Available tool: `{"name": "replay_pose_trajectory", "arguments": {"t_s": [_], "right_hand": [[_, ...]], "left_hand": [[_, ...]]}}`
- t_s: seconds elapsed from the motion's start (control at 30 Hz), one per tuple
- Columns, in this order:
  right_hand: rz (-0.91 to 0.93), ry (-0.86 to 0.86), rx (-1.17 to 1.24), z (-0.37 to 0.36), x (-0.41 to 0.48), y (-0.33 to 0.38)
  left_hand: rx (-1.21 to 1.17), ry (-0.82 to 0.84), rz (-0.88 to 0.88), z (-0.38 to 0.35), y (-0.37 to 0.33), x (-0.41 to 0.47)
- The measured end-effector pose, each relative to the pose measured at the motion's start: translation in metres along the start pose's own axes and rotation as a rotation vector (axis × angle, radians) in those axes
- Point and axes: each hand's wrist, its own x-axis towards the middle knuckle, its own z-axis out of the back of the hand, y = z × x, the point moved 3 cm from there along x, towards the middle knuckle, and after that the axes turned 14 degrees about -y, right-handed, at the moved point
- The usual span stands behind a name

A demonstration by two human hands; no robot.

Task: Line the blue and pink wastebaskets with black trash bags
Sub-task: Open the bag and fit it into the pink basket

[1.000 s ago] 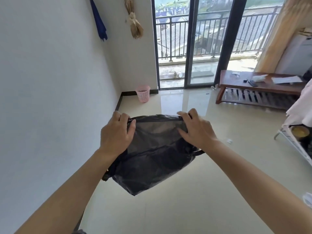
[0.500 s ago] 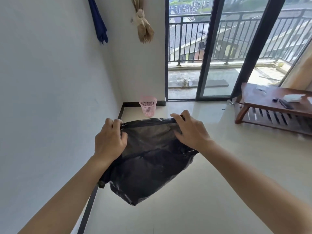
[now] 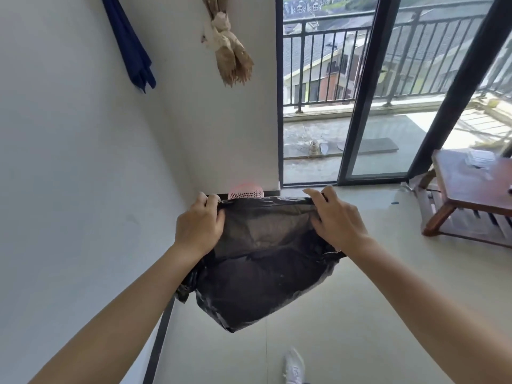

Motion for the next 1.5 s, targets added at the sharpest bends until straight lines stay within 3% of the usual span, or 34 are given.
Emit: {"name": "replay_pose_trajectory", "arguments": {"t_s": [0.17,0.47,0.7,0.87,1.03,1.23,1.37,1.5], "right_hand": [[-0.009,0.047,0.029,-0.078,0.136,-0.038],[0.000,0.045,0.111,-0.241,0.343,-0.040],[-0.169,0.124,0.088,-0.409,0.466,-0.053],[-0.453,0.068,0.116,-0.496,0.535,-0.083],[-0.639,0.099,0.176,-0.591,0.553,-0.122],[-0.753,0.174,0.305,-0.758,0.511,-0.164],[-0.896,0.378,0.346,-0.880,0.436,-0.183],[-0.892,0.642,0.379,-0.982,0.364,-0.178]], "left_hand": [[-0.002,0.002,0.041,-0.083,0.029,0.124],[-0.105,-0.047,0.158,-0.225,0.130,0.280],[-0.249,0.067,0.229,-0.402,0.221,0.410],[-0.338,0.076,0.326,-0.504,0.253,0.486],[-0.431,0.004,0.446,-0.598,0.265,0.501],[-0.448,-0.046,0.582,-0.740,0.276,0.450],[-0.427,-0.014,0.631,-0.837,0.285,0.390],[-0.261,0.037,0.622,-0.919,0.296,0.319]]}}
